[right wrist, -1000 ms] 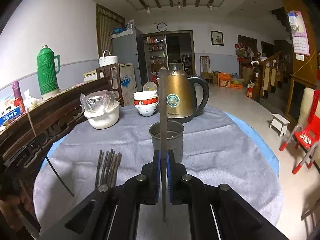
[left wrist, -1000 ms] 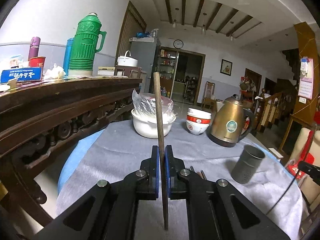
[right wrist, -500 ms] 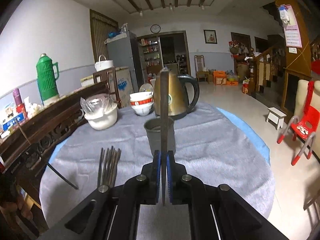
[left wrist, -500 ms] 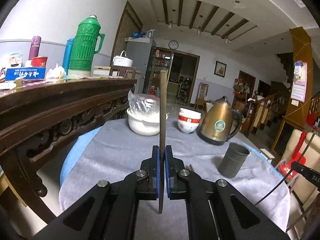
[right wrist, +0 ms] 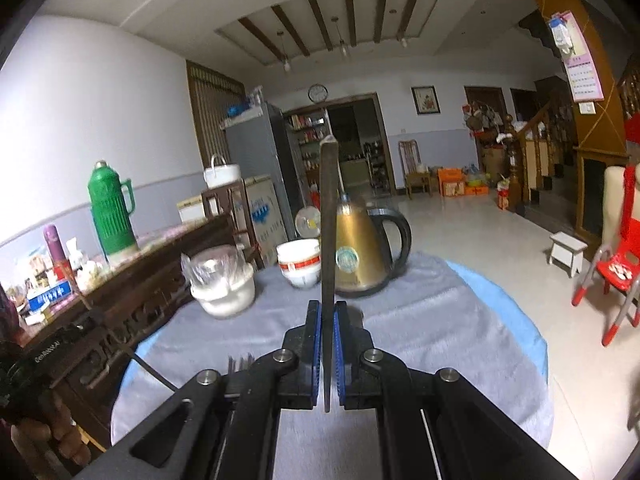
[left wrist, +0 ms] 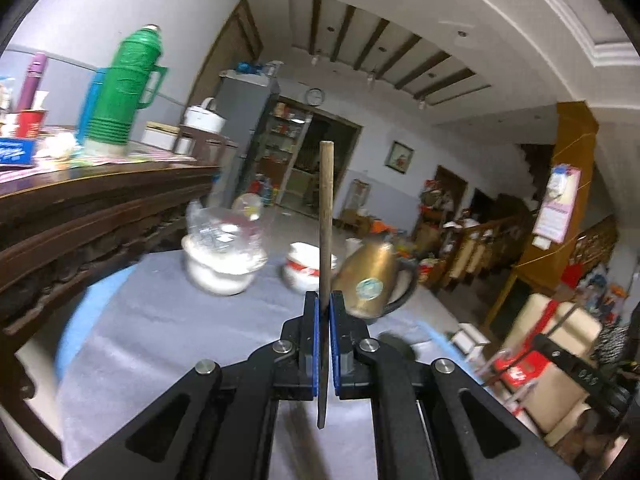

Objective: Organize utensils
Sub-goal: 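Lift both held chopsticks and carry them toward the grey perforated cup, then lower both chopsticks into the grey cup and open both tools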

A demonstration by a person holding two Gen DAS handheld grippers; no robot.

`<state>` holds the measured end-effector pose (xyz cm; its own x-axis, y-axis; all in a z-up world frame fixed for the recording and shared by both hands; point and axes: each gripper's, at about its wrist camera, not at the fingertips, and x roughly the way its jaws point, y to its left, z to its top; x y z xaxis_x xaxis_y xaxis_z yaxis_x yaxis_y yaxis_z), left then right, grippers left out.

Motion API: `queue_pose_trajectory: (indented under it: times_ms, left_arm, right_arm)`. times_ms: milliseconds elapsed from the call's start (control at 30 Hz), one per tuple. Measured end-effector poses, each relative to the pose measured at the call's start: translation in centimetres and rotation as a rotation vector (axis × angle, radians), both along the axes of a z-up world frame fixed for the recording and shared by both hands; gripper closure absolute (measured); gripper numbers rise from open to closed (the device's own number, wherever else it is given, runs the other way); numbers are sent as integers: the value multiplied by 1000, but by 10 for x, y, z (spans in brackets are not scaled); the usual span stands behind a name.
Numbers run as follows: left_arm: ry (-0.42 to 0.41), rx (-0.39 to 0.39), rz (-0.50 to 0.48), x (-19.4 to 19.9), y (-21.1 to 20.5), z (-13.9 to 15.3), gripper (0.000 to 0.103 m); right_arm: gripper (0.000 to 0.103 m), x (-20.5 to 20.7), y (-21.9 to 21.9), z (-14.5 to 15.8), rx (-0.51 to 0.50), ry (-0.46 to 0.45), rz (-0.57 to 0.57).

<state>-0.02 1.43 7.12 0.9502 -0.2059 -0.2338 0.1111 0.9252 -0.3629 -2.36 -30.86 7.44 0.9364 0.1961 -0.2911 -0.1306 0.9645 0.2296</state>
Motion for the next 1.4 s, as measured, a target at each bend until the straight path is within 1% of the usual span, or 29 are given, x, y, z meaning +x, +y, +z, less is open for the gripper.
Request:
queue_pose_trajectory:
  times_ms: [100,200,267,367,433,500,567,767,933,1033,1133,1167,1233,1267,1300,1333,1367,1400]
  left_arm:
    - [-31,-28,-47,19,-13,18,98]
    - [-72,-29,-89,40,-32,34,98]
    - [-83,-30,-110,58,-44,42,98]
    - [-74,-41,-142,86,-62,45,98]
    - [-66,-33,-158,105,-73,43,98]
    - [-47,-24,-172,125,-85,38,98]
    - [-11,-18,-182,144,-95,29,98]
    - [106,23,-200,181,-114,-8,98]
    - [167,44,-212,196,-122,-25,98]
    - [193,57,-227,199,-129,-32,98]
    - [247,70,-247,202,-134,-39,98]
    - [258,77,-248,202,-135,-40,96]
    - [276,95,-245,202,-135,-39,78]
    - [287,95,-243,199,-133,-38,57]
    - [281,81,-242,195,-128,-35,49]
    - [267,70,-234,188,-122,-31,48]
    - [256,70,-224,182,-116,-26,45]
    - [244,71,-214,176,-110,-23,40]
  right_arm:
    - [97,11,-4,15,13,-38,-4]
    - [97,26,-10,29,26,-71,-10]
    - [97,41,-11,36,35,-84,-14]
    - [97,63,-11,40,37,-80,-11]
    - [97,83,-10,37,30,-57,-8]
    - [97,98,-10,31,20,-27,-6]
    - [97,114,-10,22,20,9,4]
    - [97,159,-3,-7,-7,120,31]
    - [97,174,-3,-30,-16,190,34]
    - [96,179,-2,-35,-15,220,39]
    - [95,189,2,-44,-24,292,57]
    - [95,190,2,-46,-25,303,58]
    - [95,193,2,-48,-40,332,51]
    - [94,191,1,-47,-44,338,44]
    - [94,188,0,-45,-43,332,34]
    - [92,184,-2,-42,-41,324,21]
    - [88,179,-5,-40,-40,319,2]
    - [85,174,-8,-36,-35,315,-12]
